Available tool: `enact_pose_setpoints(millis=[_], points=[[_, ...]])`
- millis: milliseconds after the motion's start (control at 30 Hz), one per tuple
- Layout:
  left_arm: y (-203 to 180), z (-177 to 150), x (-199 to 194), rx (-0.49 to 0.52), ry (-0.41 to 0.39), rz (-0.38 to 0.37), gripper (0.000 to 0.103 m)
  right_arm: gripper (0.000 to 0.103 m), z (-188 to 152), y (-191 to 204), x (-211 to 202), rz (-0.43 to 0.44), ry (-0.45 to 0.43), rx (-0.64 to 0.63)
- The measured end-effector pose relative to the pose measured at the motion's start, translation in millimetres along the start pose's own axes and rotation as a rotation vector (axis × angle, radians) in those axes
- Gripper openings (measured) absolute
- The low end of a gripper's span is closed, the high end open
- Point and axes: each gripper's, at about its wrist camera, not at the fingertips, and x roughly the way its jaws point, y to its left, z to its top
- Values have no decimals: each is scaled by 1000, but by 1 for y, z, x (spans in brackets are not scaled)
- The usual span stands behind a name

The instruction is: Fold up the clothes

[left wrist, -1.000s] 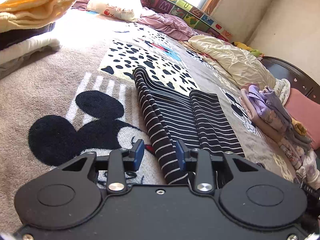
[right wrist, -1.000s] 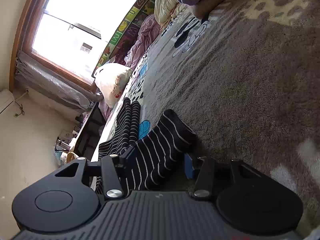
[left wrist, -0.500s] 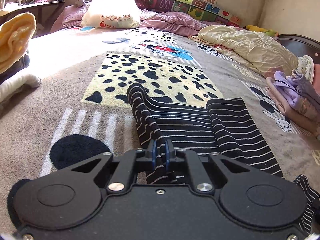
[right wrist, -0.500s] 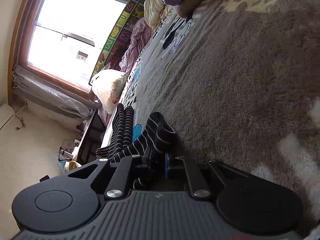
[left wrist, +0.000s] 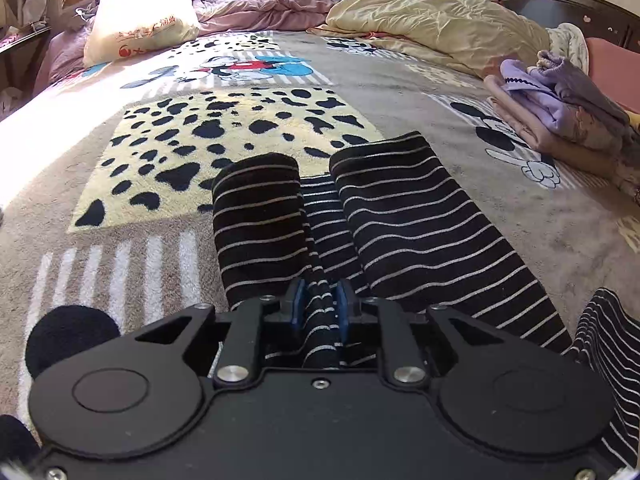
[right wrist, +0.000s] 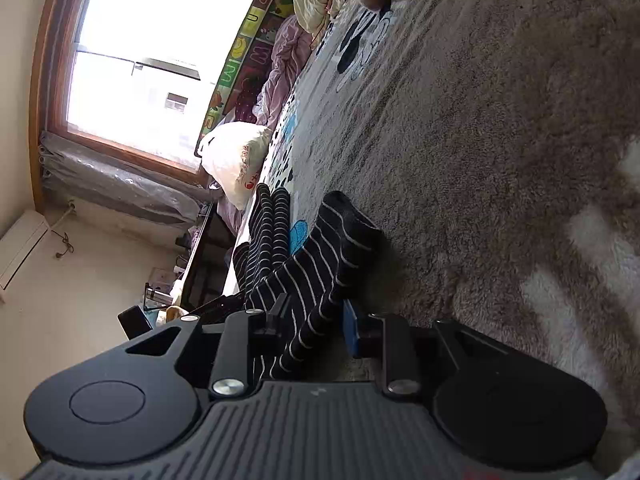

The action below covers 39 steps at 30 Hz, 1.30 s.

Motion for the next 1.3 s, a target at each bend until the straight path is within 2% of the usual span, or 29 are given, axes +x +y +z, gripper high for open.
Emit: enact_pose_setpoints(millis=[33, 100, 233, 333, 400, 500, 633, 667, 700, 733, 767, 833, 967, 1033, 1133, 1267, 1300], points=[[5, 3, -6, -27, 1, -32, 28, 39, 0, 0, 0, 12, 4, 19], [18, 7, -22, -90, -35, -73, 29, 44, 0, -1, 2, 26, 8, 56], [46, 8, -38, -176, -113, -20, 29, 43, -1, -1, 9, 8, -17, 115], [57, 9, -37, -207, -150, -5, 27, 43, -5, 4, 12, -17, -40, 92], [54, 12, -33, -176, -163, -3, 26, 43, -10, 7, 15, -20, -49, 44], [39, 17, -25, -49, -174, -11, 26, 41, -13, 8, 16, -11, -42, -26], [23, 23, -5, 93, -160, 17, 26, 41, -12, 2, 12, 23, -48, -10], [18, 23, 6, 133, -114, 36, 26, 41, -11, 2, 11, 26, -50, -5], [13, 19, 21, 196, -36, 86, 26, 41, -11, 2, 12, 23, -49, -5], [11, 17, 28, 223, -6, 113, 26, 41, -10, 3, 12, 20, -49, -5], [11, 17, 29, 220, -10, 116, 26, 41, -10, 4, 12, 15, -48, -5], [13, 20, 27, 197, -3, 119, 27, 41, -10, 7, 13, -11, -53, 8], [20, 16, 21, 135, -32, 112, 27, 41, -19, 12, 11, -80, -91, 112], [24, 18, 8, 64, -70, 73, 27, 42, -28, 12, 13, -74, -97, 176], [30, 21, -19, -37, -129, 25, 27, 41, -34, 11, 20, -88, -123, 195], [40, 14, -63, -124, -189, 14, 27, 24, -34, 1, 30, -81, -208, 235], [42, 11, -72, -144, -198, 12, 27, 13, -34, -2, 33, -75, -224, 237]])
